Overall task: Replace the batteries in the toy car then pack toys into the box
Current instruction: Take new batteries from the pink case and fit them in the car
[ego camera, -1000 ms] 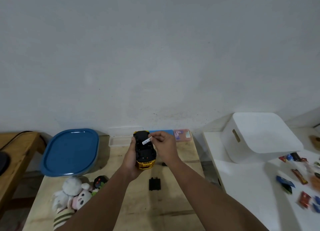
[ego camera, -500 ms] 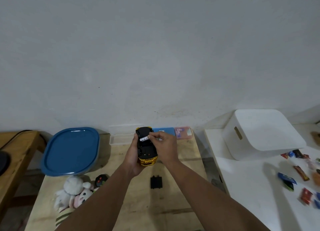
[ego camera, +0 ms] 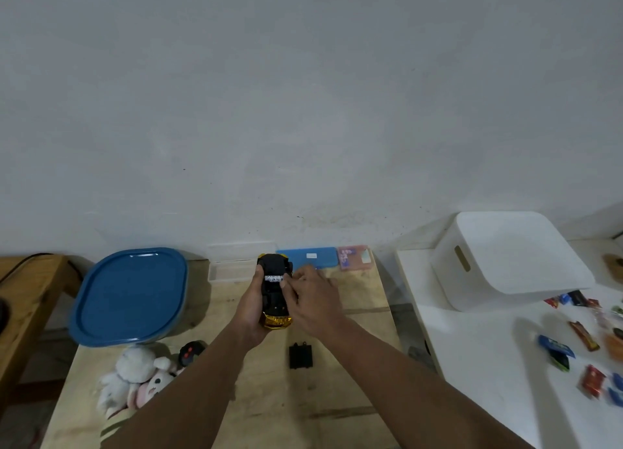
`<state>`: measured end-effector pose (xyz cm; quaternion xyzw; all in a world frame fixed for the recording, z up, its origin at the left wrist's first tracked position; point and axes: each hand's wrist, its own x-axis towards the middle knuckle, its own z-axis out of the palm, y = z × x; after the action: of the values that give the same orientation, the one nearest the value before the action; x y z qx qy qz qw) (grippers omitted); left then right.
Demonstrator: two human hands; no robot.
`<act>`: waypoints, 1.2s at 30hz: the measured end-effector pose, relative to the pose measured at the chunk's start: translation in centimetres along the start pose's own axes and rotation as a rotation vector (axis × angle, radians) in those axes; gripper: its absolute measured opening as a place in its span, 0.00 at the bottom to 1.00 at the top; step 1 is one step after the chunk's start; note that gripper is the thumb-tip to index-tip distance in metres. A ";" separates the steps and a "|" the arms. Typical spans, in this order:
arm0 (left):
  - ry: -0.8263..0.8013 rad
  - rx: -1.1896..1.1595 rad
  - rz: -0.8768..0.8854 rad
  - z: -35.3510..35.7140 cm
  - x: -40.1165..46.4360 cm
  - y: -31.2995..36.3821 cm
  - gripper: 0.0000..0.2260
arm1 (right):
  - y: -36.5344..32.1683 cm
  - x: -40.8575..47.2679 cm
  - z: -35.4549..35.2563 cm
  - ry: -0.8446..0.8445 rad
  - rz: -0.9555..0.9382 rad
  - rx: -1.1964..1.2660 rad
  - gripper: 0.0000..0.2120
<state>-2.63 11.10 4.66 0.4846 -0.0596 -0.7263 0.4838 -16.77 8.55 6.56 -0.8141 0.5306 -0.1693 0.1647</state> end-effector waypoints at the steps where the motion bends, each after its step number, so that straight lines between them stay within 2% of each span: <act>1: 0.025 0.003 -0.007 -0.3 0.2 -0.4 0.29 | 0.0 0.1 -0.1 -0.046 -0.032 -0.087 0.23; 3: 0.079 -0.005 -0.024 -1.0 0.5 -1.3 0.28 | 0.1 0.1 0.1 -0.139 -0.085 -0.214 0.25; 5: 0.110 -0.021 -0.032 -1.7 1.1 -1.8 0.28 | 0.4 0.4 0.7 -0.291 -0.081 -0.217 0.27; 6: 0.118 -0.030 -0.030 -2.1 1.3 -1.8 0.27 | 0.7 0.6 0.9 -0.389 -0.028 -0.105 0.27; 8: 0.112 -0.056 0.001 -2.5 1.9 -1.0 0.26 | 1.4 1.5 1.0 -0.492 0.155 0.399 0.23; 9: 0.104 -0.069 0.019 -2.5 2.3 -0.4 0.26 | 2.0 2.0 1.0 -0.410 0.251 0.615 0.19; 10: 0.102 -0.078 0.032 -2.4 2.7 0.3 0.25 | 2.9 2.7 1.1 -0.259 0.355 0.702 0.15; 11: 0.105 -0.086 0.039 -2.3 3.1 0.8 0.25 | 4.0 3.4 1.3 -0.126 0.442 0.661 0.13; 12: 0.107 -0.095 0.043 -2.3 3.5 1.1 0.25 | 5.2 4.0 1.6 -0.067 0.491 0.540 0.11; 14: 0.107 -0.111 0.038 -2.7 4.3 1.1 0.24 | 7.4 4.9 2.7 -0.151 0.466 0.261 0.11; 19: 0.124 -0.101 0.031 -4.3 5.7 -0.5 0.23 | 10.4 6.2 6.9 -0.439 0.142 -0.170 0.19; 23: 0.100 -0.091 0.027 -5.2 5.7 -0.7 0.24 | 11.1 6.3 9.1 -0.475 0.026 -0.379 0.21; 32: 0.055 -0.098 0.019 -7.3 4.8 -0.1 0.24 | 12.3 6.5 9.5 -0.408 0.072 -0.401 0.17; 34: 0.044 -0.127 -0.004 -7.4 4.3 0.2 0.24 | 11.5 6.7 8.6 -0.310 0.190 -0.225 0.15; 36: 0.023 -0.117 -0.020 -7.5 3.6 0.6 0.24 | 9.5 7.1 7.2 -0.175 0.273 0.072 0.12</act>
<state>3.23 10.88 -1.28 0.4643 -0.0067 -0.7278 0.5046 -18.50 -0.94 -3.34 -0.7397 0.6134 -0.0926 0.2608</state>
